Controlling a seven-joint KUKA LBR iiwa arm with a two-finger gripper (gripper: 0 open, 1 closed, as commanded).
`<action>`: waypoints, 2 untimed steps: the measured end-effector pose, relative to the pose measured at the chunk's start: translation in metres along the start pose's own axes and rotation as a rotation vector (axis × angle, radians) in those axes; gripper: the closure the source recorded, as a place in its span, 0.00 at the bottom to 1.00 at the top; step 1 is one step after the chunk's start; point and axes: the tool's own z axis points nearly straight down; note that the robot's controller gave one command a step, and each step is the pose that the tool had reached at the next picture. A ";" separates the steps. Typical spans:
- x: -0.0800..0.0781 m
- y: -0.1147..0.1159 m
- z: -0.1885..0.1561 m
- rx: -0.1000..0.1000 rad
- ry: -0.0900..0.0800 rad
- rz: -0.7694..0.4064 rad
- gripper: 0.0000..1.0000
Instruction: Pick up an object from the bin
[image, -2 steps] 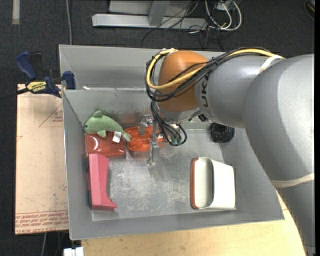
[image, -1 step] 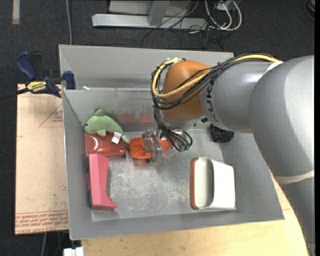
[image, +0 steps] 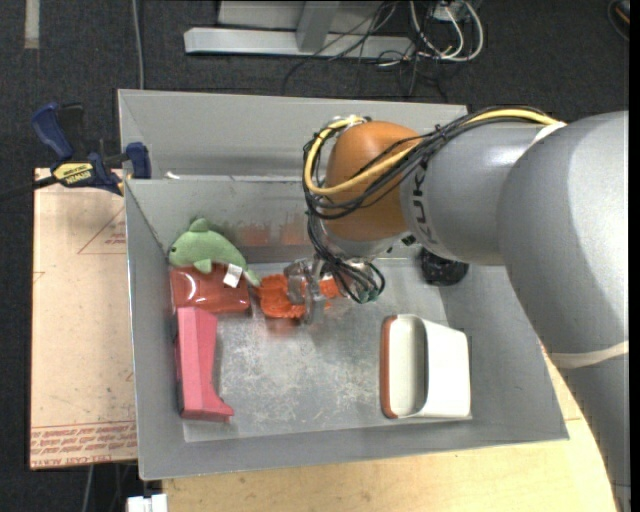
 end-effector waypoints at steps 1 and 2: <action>0.005 0.010 -0.093 0.000 0.004 -0.007 0.00; 0.004 0.017 -0.178 0.000 -0.010 -0.010 0.00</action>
Offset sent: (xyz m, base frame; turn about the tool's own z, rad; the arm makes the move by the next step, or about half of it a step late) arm 0.0000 0.0000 0.0000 0.0000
